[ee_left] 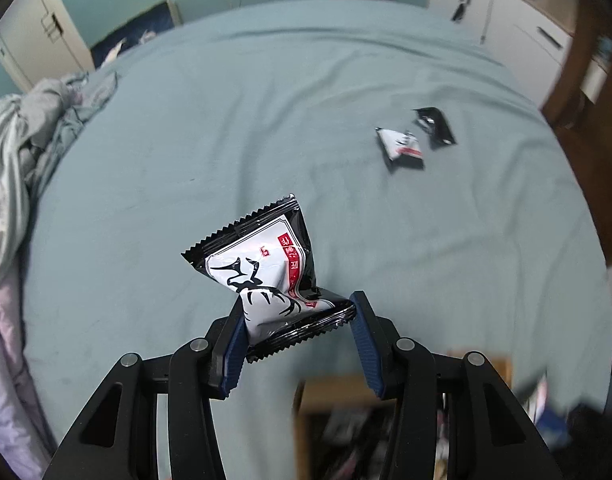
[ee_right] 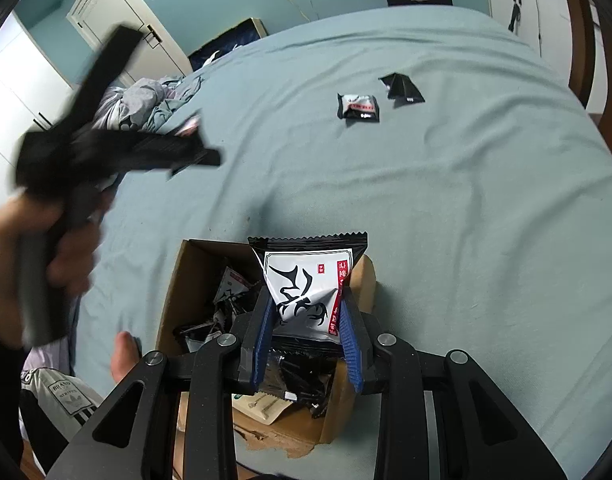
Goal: Organize snacks
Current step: 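Grasp another white packet with the left gripper while the right gripper holds its packet over the box, then carry the white packet over the box with the left gripper and release it, then open the right gripper to drop its white packet into the box, then move the right gripper to the black packet on the bed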
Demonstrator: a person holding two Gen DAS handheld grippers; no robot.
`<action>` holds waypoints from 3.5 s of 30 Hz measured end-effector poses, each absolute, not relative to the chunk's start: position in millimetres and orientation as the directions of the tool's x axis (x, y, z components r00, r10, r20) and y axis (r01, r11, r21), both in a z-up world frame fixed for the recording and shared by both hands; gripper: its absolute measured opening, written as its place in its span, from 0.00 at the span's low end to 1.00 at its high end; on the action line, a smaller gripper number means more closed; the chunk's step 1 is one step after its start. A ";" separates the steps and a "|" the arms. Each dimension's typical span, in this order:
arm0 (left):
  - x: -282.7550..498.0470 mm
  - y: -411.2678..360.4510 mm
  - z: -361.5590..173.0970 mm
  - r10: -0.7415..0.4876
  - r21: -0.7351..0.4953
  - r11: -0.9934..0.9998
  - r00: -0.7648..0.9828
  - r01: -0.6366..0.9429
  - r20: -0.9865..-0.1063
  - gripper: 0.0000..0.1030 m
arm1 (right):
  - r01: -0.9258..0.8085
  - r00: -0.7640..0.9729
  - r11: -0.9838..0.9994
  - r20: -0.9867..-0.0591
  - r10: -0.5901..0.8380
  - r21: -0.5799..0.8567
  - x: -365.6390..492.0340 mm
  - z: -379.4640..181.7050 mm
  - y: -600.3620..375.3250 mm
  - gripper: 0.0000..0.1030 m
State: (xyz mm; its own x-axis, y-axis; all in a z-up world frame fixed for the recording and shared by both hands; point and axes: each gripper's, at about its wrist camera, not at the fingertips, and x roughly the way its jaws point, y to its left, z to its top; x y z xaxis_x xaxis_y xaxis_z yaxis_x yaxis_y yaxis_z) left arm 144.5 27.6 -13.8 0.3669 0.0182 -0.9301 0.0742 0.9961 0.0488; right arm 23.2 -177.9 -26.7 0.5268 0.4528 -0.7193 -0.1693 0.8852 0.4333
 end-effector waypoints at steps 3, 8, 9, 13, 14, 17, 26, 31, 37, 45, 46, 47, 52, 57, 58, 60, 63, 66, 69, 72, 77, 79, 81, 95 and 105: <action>127.5 38.1 -0.4 -0.015 0.030 0.994 0.404 0.106 -0.915 0.46 | -0.176 0.542 0.895 -0.719 0.435 0.409 15.7 -21.5 -175.1 0.29; 72.1 33.8 -0.8 -0.094 -0.010 0.980 0.414 0.200 -0.906 0.46 | -0.187 0.552 0.900 -0.715 0.428 0.394 6.7 -16.9 -171.7 0.29; 62.2 31.0 -2.6 -0.106 -0.014 0.976 0.416 0.217 -0.903 0.46 | -0.186 0.553 0.901 -0.717 0.425 0.391 6.4 -16.9 -171.6 0.29; 40.6 15.2 -21.3 -0.136 -0.019 0.959 0.401 0.282 -0.906 0.46 | -0.175 0.552 0.907 -0.725 0.412 0.383 6.6 -18.8 -171.5 0.29; 38.7 11.5 -27.1 -0.150 -0.031 0.954 0.383 0.298 -0.911 0.47 | -0.172 0.548 0.908 -0.729 0.410 0.382 6.9 -19.5 -170.8 0.29; 30.7 3.4 -29.7 -0.159 -0.020 0.940 0.384 0.341 -0.910 0.50 | -0.175 0.549 0.913 -0.734 0.401 0.368 6.6 -19.5 -168.1 0.29; 35.4 7.7 -25.4 -0.064 0.096 0.950 0.488 0.297 -0.870 0.84 | -0.193 0.547 0.914 -0.734 0.403 0.358 2.2 -18.3 -164.6 0.29; 43.0 18.6 -31.1 -0.021 0.107 0.966 0.479 0.237 -0.878 0.84 | -0.218 0.545 0.911 -0.731 0.412 0.351 1.3 -17.4 -162.2 0.29; 44.8 29.0 -30.2 0.003 0.105 0.977 0.482 0.186 -0.876 0.84 | -0.249 0.521 0.897 -0.730 0.442 0.366 -2.2 -19.1 -158.0 0.29; 48.1 32.8 -33.0 0.002 0.089 0.982 0.465 0.166 -0.885 0.84 | -0.312 0.439 0.855 -0.736 0.516 0.413 -1.0 -23.6 -146.0 0.34; 48.1 32.4 -33.2 0.003 0.091 0.982 0.465 0.166 -0.886 0.84 | -0.304 0.423 0.850 -0.738 0.526 0.431 1.3 -26.3 -146.2 0.42; 48.0 32.0 -33.1 0.004 0.091 0.982 0.464 0.166 -0.886 0.84 | -0.294 0.422 0.850 -0.738 0.526 0.437 3.3 -26.6 -147.1 0.47; 48.8 31.5 -32.7 0.002 0.090 0.981 0.465 0.169 -0.886 0.84 | -0.253 0.484 0.869 -0.722 0.494 0.425 6.1 -18.3 -160.0 0.57; 48.8 32.6 -31.0 0.011 0.100 0.982 0.479 0.161 -0.878 0.84 | -0.229 0.523 0.912 -0.747 0.410 0.340 11.0 -11.0 -173.6 0.58; 49.3 32.8 -30.5 0.017 0.107 0.982 0.486 0.157 -0.874 0.84 | -0.221 0.535 0.923 -0.752 0.386 0.316 14.9 -9.0 -178.9 0.58; 49.6 33.1 -29.6 0.022 0.112 0.982 0.494 0.153 -0.869 0.84 | -0.206 0.548 0.932 -0.754 0.362 0.298 19.4 -6.3 -183.6 0.58; 52.2 33.2 -28.9 0.029 0.119 0.982 0.499 0.148 -0.866 0.84 | -0.170 0.567 0.944 -0.756 0.327 0.281 27.8 -4.7 -192.1 0.58; 55.2 32.9 -29.1 0.022 0.110 0.982 0.494 0.151 -0.869 0.84 | -0.133 0.579 0.958 -0.765 0.282 0.253 40.1 -8.1 -199.5 0.58; 57.5 32.2 -28.7 0.023 0.109 0.983 0.491 0.149 -0.871 0.84 | -0.112 0.562 0.957 -0.777 0.283 0.267 52.0 -13.1 -197.8 0.58; 57.6 31.1 -28.3 0.017 0.106 0.982 0.488 0.154 -0.873 0.84 | -0.101 0.545 0.952 -0.785 0.296 0.289 64.9 -16.1 -199.0 0.58; 58.2 32.3 -28.4 0.006 0.092 0.984 0.482 0.154 -0.876 0.84 | -0.075 0.549 0.961 -0.794 0.261 0.265 92.5 -20.6 -206.9 0.58; 59.0 32.3 -28.2 0.006 0.092 0.984 0.485 0.154 -0.875 0.84 | -0.065 0.549 0.962 -0.795 0.256 0.265 101.0 -23.5 -208.8 0.58; 59.5 31.8 -27.9 0.012 0.100 0.983 0.489 0.154 -0.872 0.84 | -0.059 0.550 0.960 -0.794 0.259 0.272 109.8 -25.9 -211.1 0.58; 67.7 23.9 -35.1 0.012 0.101 0.980 0.456 0.171 -0.890 0.84 | -0.027 0.564 0.954 -0.783 0.262 0.299 155.2 -44.6 -225.0 0.58; 77.2 27.5 -40.5 0.000 0.071 0.986 0.427 0.151 -0.904 0.84 | -0.025 0.565 0.942 -0.773 0.289 0.334 195.4 -60.4 -238.8 0.58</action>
State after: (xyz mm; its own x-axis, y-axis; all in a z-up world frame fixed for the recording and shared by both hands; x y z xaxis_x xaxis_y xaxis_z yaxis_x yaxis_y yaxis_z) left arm 77.2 27.5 -40.5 0.4270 0.0001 -0.9043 0.1508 0.9860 0.0713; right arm 195.4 -238.8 -60.4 0.5655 0.2885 -0.7726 -0.0247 0.9423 0.3338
